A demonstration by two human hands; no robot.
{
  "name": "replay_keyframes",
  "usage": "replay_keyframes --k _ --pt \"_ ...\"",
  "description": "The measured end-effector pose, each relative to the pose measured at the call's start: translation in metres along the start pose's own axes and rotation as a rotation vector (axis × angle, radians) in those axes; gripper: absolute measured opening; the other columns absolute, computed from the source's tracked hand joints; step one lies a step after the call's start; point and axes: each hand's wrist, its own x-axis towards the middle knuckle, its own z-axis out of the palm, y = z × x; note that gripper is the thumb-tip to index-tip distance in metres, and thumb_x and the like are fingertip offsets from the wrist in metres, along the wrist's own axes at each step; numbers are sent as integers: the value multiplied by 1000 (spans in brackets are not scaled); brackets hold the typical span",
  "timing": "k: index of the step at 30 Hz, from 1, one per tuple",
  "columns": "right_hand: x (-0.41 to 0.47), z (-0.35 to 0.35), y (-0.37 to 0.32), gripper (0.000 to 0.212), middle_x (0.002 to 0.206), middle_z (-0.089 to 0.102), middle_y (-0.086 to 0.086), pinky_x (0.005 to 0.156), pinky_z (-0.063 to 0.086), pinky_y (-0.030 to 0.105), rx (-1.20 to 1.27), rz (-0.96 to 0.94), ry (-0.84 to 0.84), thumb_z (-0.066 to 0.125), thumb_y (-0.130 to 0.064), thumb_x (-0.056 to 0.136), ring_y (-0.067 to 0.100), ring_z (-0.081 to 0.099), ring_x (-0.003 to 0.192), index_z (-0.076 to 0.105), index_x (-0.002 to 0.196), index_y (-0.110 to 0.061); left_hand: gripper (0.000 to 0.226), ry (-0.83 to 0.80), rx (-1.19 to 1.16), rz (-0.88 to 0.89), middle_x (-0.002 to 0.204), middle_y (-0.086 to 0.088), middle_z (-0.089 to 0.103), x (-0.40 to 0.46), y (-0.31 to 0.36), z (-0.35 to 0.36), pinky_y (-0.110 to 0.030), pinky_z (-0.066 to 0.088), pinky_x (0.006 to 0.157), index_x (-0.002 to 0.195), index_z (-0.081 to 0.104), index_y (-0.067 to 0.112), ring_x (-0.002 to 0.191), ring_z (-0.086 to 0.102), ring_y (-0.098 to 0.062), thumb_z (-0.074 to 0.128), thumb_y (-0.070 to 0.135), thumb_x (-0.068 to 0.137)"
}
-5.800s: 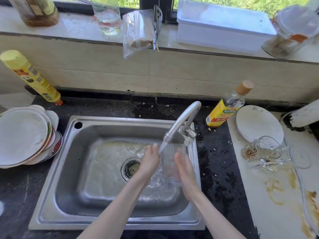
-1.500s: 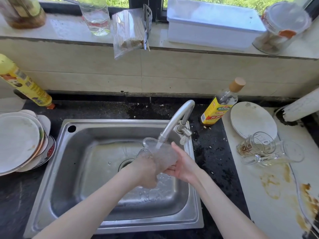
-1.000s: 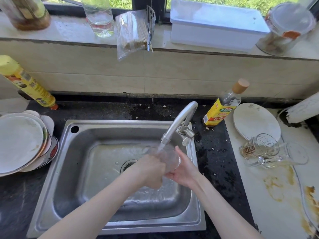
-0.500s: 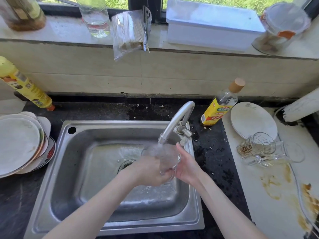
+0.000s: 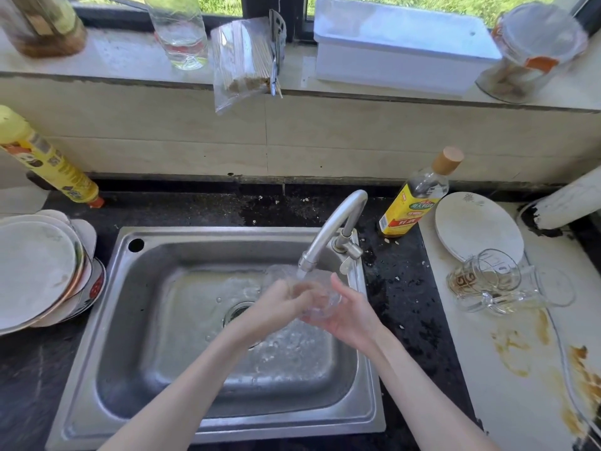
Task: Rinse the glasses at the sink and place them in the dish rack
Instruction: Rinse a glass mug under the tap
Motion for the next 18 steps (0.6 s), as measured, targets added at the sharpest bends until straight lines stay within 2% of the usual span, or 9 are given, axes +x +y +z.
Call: replay_keyframes --k 2,4,6,8,11,13,15,16,18 --pt "3 -2 -2 60 111 65 21 82 55 41 -26 17 76 51 -46 88 34 65 98 57 120 5 36 -187 110 63 116 14 64 -3 7 -3 -12 43 89 116 62 27 107 57 5 46 47 92" --pt "5 -3 -4 60 101 67 20 78 57 37 10 43 163 54 -51 82 30 67 88 66 108 2 50 -311 463 116 133 12 52 -3 4 -8 -20 37 103 132 49 27 121 47 -1 47 53 90" --pt "3 -2 -5 54 101 66 20 73 58 38 67 108 233 62 -48 78 31 65 85 68 102 0 45 -304 948 189 133 4 52 3 -7 -13 -28 35 104 131 49 24 124 44 -14 51 41 90" --pt "3 -2 -3 53 105 63 20 64 60 37 48 148 232 64 -45 77 31 64 83 66 107 0 31 -206 1160 247 116 -3 62 7 -17 -13 -34 43 91 119 58 23 112 53 -24 51 32 91" --pt "2 -2 -2 56 104 66 21 72 59 40 70 105 221 50 -46 86 32 67 85 66 113 1 18 -9 868 314 99 7 70 4 -18 -4 -32 48 82 104 65 29 93 63 -16 54 27 90" --pt "-2 -1 -3 58 117 63 24 96 48 45 118 43 170 44 -45 90 35 62 107 65 114 3 8 102 485 250 88 11 71 1 -12 2 -26 50 80 90 68 24 85 65 -5 62 22 87" --pt "-6 -3 -1 55 131 52 28 108 34 50 133 8 115 47 -39 91 39 48 124 57 125 3 7 124 208 161 81 13 71 1 -8 4 -25 52 79 83 66 24 80 66 -1 65 17 85" --pt "-6 -3 0 54 133 49 29 109 33 51 119 -4 103 48 -36 92 40 46 125 53 129 3 7 93 192 146 80 13 70 3 -9 2 -26 52 79 84 66 23 80 66 -1 65 17 85" --pt "-5 -3 5 54 129 54 26 105 39 48 91 -24 123 51 -35 90 37 54 113 52 129 2 6 -43 376 168 87 12 69 7 -9 -7 -32 51 85 90 67 22 84 64 -4 61 24 88"
